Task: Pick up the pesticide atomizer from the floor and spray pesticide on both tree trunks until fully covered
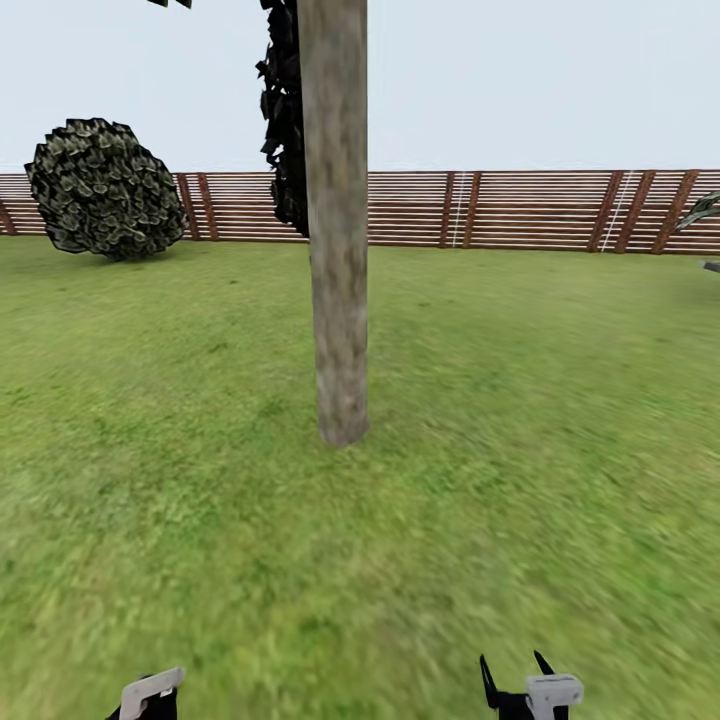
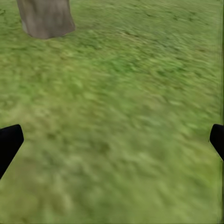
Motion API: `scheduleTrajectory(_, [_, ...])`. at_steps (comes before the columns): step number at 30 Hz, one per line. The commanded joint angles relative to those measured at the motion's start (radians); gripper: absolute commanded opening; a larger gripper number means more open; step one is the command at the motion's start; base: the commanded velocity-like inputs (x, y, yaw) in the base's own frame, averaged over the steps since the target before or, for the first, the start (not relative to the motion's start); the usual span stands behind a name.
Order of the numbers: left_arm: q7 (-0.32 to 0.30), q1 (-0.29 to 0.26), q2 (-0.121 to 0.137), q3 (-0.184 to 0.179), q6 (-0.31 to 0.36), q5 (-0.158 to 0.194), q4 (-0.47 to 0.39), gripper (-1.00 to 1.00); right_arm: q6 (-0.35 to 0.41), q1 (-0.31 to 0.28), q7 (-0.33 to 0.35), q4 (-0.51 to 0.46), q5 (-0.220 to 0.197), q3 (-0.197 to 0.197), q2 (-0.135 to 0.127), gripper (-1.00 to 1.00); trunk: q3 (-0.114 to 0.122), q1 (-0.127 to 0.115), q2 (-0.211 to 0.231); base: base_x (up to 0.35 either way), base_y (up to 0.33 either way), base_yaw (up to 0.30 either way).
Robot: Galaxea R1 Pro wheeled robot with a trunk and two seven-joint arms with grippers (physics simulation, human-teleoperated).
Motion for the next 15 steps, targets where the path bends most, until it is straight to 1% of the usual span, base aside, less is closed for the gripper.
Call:
scheduleTrajectory(1, [0.0,0.0,0.0,0.0,0.0,0.0,0.0,-1.0,0.0,0.0,0.0,0.0,0.002,0.001,-0.003,1.0,0.0,0.0,0.0,0.293,-0.14,0.0])
scheduleTrajectory(8, [0.0,0.0,0.0,0.0,0.0,0.001,0.0,-1.0,-0.003,0.0,-0.002,-0.002,0.002,0.001,-0.007,1.0,0.0,0.0,0.0,0.293,-0.139,0.0])
scheduleTrajectory(11, [0.0,0.0,0.0,0.0,0.0,0.001,0.0,-1.0,-0.005,0.0,-0.002,-0.002,0.002,0.001,-0.008,1.0,0.0,0.0,0.0,0.319,-0.073,0.009])
scheduleTrajectory(12, [0.0,0.0,0.0,0.0,0.0,0.001,0.0,-1.0,-0.005,0.0,-0.002,-0.002,0.002,0.001,-0.008,1.0,0.0,0.0,0.0,0.336,-0.014,0.1])
scheduleTrajectory(15, [-0.001,0.0,0.0,-0.001,0.0,0.001,0.0,-1.0,-0.006,0.0,-0.002,-0.002,0.002,0.001,-0.008,1.0,0.0,0.0,0.0,0.339,-0.002,0.255])
